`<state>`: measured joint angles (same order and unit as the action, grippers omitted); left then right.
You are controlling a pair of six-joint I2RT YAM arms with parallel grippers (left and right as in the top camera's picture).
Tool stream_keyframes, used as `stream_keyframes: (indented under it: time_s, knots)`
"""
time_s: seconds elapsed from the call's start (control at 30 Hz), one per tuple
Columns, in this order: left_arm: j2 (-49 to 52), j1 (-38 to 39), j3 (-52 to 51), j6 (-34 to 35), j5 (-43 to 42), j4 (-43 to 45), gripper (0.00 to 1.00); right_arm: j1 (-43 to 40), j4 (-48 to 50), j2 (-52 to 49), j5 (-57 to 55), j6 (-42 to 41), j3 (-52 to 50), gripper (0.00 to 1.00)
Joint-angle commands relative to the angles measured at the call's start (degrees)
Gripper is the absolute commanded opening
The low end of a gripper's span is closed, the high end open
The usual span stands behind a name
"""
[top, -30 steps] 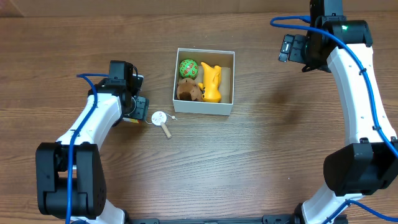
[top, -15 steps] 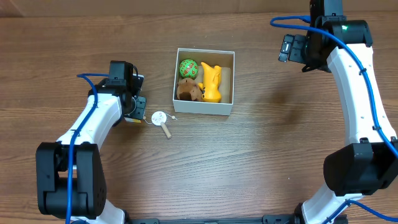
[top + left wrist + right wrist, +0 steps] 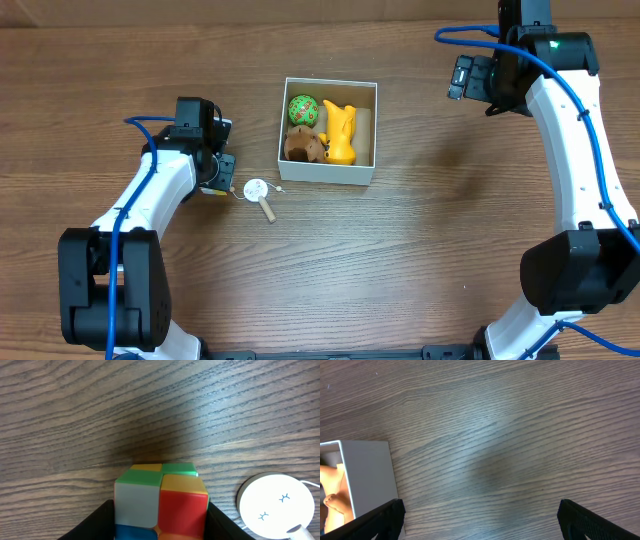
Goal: Pack container
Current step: 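Close the left gripper on the puzzle cube and lift it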
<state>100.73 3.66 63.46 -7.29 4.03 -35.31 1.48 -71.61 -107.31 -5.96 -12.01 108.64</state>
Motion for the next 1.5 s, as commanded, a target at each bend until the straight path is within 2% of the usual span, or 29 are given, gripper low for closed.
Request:
stream_keyframes:
  time_s: [0.0,0.2,0.23,0.27,0.4,0.83,0.97,1.13,1.27,1.4,1.47]
  knots:
    - [1.16,-0.33,1.84,0.70,-1.09,-0.22,0.48,-0.33,0.20,1.16,-0.44,-0.39,1.14,1.00]
    - [1.16,-0.33,1.97,0.63,-1.07,-0.20,0.57,-0.33,0.20,1.16,-0.44,-0.39,1.14,1.00]
    - [1.16,-0.33,1.97,0.63,-1.07,-0.22,0.63,-0.33,0.20,1.16,-0.44,-0.39,1.14,1.00]
    - [1.16,-0.33,1.97,0.66,-1.07,-0.22,0.79,-0.33,0.20,1.16,-0.44,-0.39,1.14,1.00]
    - [1.18,-0.33,1.88,0.63,-1.09,-0.28,0.91,-0.33,0.20,1.16,-0.44,-0.39,1.14,1.00]
    - [4.61,-0.33,1.77,-2.60,-0.68,0.57,0.90,-0.33,0.20,1.16,-0.44,-0.39,1.14,1.00]
    - [5.44,-0.39,1.79,-2.99,-0.48,1.14,0.87,-0.33,0.17,1.16,-0.44,-0.39,1.14,1.00]
    - [5.44,-0.39,1.95,-2.99,-0.44,1.55,0.64,-0.33,0.20,1.16,-0.44,-0.39,1.14,1.00]
    - [5.42,-0.37,2.14,-2.99,-0.44,1.53,0.57,-0.33,0.17,1.16,-0.44,-0.39,1.14,1.00]
    - [5.42,-0.37,3.98,-2.93,-0.46,0.66,0.40,-0.33,0.20,1.16,-0.44,-0.39,1.14,1.00]
    - [5.38,-0.37,6.12,-2.80,-0.46,-0.87,0.38,-0.33,0.17,1.16,-0.44,-0.39,1.14,1.00]
